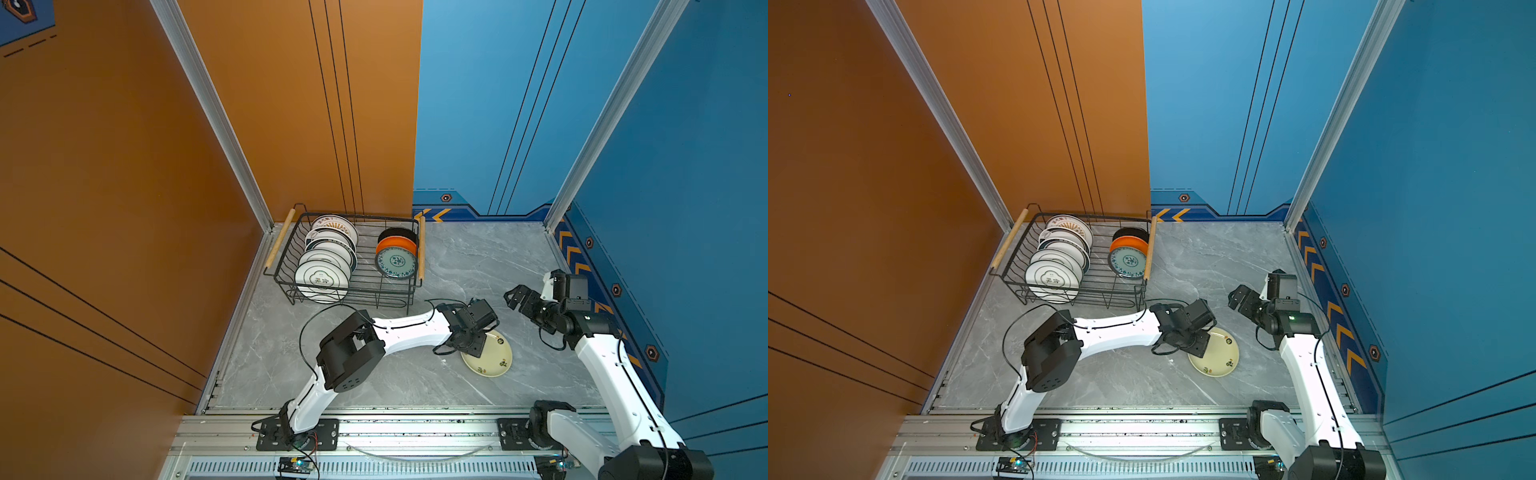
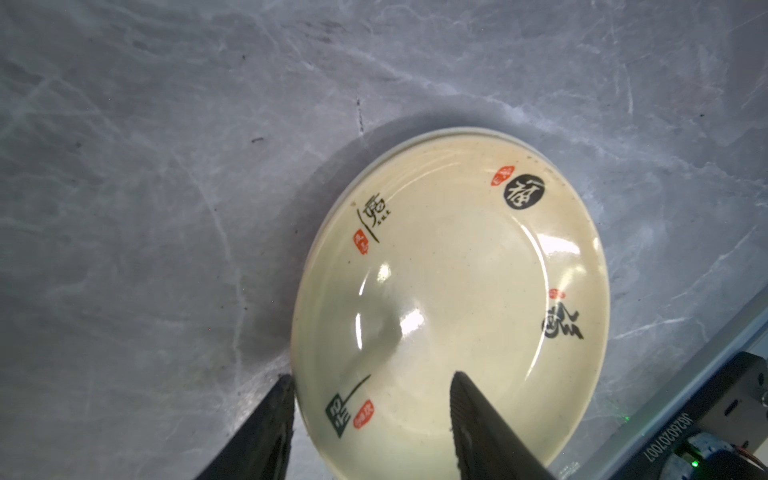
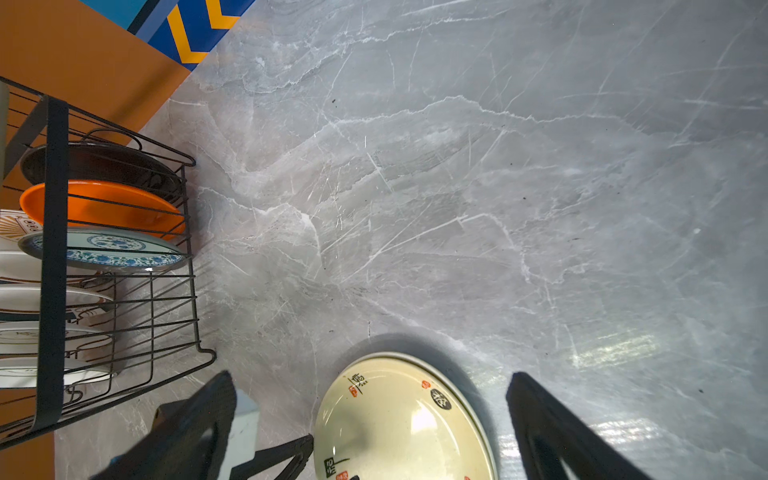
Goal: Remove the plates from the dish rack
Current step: 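Lay the plate flat on the other plate and open the left gripper, then move the right gripper to the blue-and-white plate while the left returns to the rack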
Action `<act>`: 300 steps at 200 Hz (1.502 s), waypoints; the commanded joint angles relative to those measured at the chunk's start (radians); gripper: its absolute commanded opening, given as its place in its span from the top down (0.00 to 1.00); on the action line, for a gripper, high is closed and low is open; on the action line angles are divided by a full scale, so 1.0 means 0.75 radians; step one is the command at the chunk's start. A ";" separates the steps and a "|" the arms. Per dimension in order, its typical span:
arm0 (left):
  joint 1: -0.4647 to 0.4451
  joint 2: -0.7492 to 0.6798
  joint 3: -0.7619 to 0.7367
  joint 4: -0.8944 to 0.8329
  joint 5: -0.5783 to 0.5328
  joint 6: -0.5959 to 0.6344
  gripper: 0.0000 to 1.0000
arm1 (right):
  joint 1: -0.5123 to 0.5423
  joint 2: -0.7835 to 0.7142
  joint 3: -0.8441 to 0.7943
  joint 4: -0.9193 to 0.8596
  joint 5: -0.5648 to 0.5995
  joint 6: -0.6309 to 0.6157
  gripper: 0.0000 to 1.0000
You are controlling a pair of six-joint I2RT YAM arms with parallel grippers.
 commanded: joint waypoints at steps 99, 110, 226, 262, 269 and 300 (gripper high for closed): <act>0.021 -0.306 -0.177 -0.051 -0.327 0.136 0.16 | 0.032 0.053 0.161 -0.033 -0.161 -0.143 0.00; 0.059 -0.365 -0.232 -0.023 -0.305 0.152 0.15 | 0.060 0.066 0.216 -0.028 -0.179 -0.171 0.00; 0.382 -1.182 -0.723 0.032 -0.375 0.187 0.02 | 0.678 0.628 0.986 0.069 0.023 -0.920 0.00; 0.647 -1.463 -0.892 0.025 -0.345 0.009 0.02 | 0.861 0.905 1.240 0.043 0.131 -1.233 0.00; 0.702 -1.509 -0.916 0.016 -0.316 -0.016 0.02 | 0.891 0.959 1.286 0.045 0.169 -1.286 0.00; 0.860 -1.605 -0.960 -0.030 -0.220 0.004 0.02 | 0.965 1.196 1.492 0.058 0.224 -1.419 0.00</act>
